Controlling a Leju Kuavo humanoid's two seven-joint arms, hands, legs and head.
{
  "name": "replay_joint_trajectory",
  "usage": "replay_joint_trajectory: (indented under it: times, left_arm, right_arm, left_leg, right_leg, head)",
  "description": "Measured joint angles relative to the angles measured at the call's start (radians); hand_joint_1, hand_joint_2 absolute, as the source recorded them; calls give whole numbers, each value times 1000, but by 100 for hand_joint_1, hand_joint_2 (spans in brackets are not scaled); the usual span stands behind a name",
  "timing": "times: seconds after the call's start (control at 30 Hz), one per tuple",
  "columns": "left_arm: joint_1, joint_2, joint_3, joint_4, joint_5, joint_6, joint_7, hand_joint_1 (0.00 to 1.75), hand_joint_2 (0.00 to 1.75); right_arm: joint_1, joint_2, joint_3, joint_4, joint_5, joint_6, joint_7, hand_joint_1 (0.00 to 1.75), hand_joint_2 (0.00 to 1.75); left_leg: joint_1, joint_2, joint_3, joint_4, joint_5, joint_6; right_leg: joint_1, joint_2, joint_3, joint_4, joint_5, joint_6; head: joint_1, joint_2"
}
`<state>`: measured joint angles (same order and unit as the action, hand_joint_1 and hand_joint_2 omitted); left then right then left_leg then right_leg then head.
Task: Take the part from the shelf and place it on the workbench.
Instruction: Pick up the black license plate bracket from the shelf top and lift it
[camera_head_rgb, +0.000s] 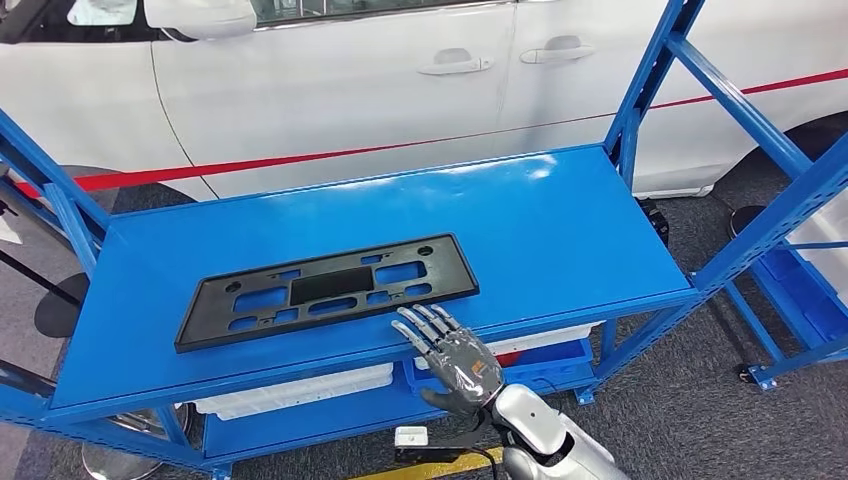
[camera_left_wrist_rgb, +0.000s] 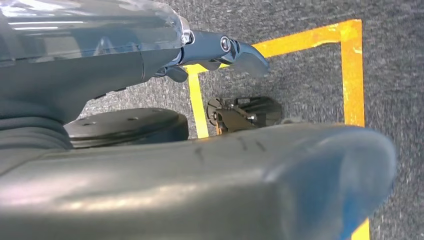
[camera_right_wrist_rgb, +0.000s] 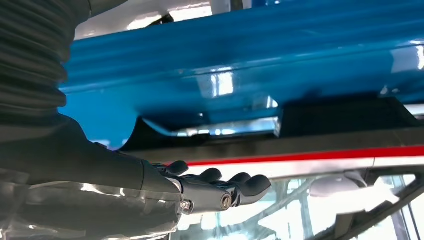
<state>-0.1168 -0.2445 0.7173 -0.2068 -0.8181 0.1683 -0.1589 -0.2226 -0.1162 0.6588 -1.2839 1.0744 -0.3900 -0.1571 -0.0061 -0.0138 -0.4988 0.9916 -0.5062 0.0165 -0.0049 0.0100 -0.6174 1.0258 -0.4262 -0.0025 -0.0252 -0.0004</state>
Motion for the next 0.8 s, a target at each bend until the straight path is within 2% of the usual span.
replay_joint_trajectory:
  times: [0.43, 0.6, 0.7, 0.8]
  left_arm:
    - [7, -4, 30, 0, 11, 17, -12, 0, 0]
    - [7, -6, 44, 0, 13, 19, -14, 0, 0]
    - [8, -6, 50, 0, 17, 16, -26, 0, 0]
    - [12, -6, 62, 0, 19, 11, -42, 0, 0]
  right_arm:
    - [-193, -72, 143, 216, -263, -80, -84, 0, 175]
    - [-299, -95, 218, 275, -398, -85, -129, 0, 175]
    - [-386, -134, 278, 273, -520, -78, -141, 0, 175]
    - [-518, -202, 334, 223, -655, -55, -111, 0, 175]
  left_leg:
    - [-2, 1, 2, 3, -1, 1]
    - [-2, 2, 2, 3, -1, 1]
    - [-2, 2, 1, 3, 0, 2]
    - [-4, 3, 0, 4, 1, 4]
  right_leg:
    - [-3, 0, 3, -1, 1, 2]
    - [-3, 0, 3, -1, 2, 3]
    - [-4, 0, 3, -1, 3, 4]
    - [-6, 1, 1, 0, 4, 6]
  head:
    - [0, 0]
    - [0, 0]
    - [0, 0]
    - [0, 0]
